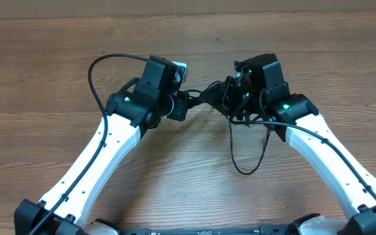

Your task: Untangle cables

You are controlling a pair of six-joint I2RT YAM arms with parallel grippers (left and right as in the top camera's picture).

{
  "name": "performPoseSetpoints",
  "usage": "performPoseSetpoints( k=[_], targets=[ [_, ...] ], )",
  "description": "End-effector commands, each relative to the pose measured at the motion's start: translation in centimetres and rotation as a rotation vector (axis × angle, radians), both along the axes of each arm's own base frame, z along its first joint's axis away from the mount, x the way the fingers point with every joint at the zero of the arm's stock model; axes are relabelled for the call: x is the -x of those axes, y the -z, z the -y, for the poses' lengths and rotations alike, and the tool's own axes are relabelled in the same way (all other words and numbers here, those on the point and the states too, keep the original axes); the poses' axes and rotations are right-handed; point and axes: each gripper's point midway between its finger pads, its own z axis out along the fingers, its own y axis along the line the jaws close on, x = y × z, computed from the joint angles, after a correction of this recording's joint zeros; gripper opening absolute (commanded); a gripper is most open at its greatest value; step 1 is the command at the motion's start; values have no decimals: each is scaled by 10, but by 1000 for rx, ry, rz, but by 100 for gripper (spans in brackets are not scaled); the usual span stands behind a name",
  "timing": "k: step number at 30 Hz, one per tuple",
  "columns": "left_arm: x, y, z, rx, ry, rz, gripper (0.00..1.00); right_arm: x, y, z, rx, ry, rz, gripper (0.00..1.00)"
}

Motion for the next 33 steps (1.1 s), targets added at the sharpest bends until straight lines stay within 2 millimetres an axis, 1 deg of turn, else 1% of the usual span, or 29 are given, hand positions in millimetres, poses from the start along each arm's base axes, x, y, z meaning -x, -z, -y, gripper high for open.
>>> performPoseSetpoints(
  k=[1, 5, 8, 12, 18, 23, 25, 26, 28, 29, 30, 31, 33],
  targets=[
    [-18, 19, -22, -91, -107, -4, 4, 21, -40, -6, -80, -154, 124, 4],
    [-24, 30, -23, -102, -128, -21, 4, 32, -41, -9, -96, -212, 120, 4],
    [-31, 36, -34, -144, -202, -9, 4, 39, -33, -6, -71, -227, 91, 4],
    [-42, 36, -52, -177, -325, 20, 4, 51, -21, -1, -33, -257, 52, 4],
    [-53, 33, -69, -127, -431, 25, 4, 63, -10, 4, 3, -291, 17, 4],
    [-55, 34, -75, -83, -444, -3, 4, 63, -6, 7, 26, -277, 1, 4],
    [-53, 35, -70, -48, -424, -25, 5, 63, -5, 7, 31, -272, 1, 4],
    [-51, 36, -65, -24, -405, -43, 8, 62, -5, 8, 34, -265, -3, 4],
    [-46, 36, -51, 36, -344, -80, 23, 59, -2, 10, 47, -236, -19, 4],
    [-43, 36, -43, 63, -303, -96, 33, 57, 0, 12, 57, -216, -27, 4],
    [-40, 35, -35, 90, -261, -110, 47, 54, 3, 15, 74, -182, -43, 4],
    [-37, 34, -28, 113, -219, -121, 62, 51, 5, 17, 89, -152, -55, 4],
    [-31, 32, -17, 150, -143, -137, 85, 44, 11, 25, 124, -74, -83, 4]
  ],
)
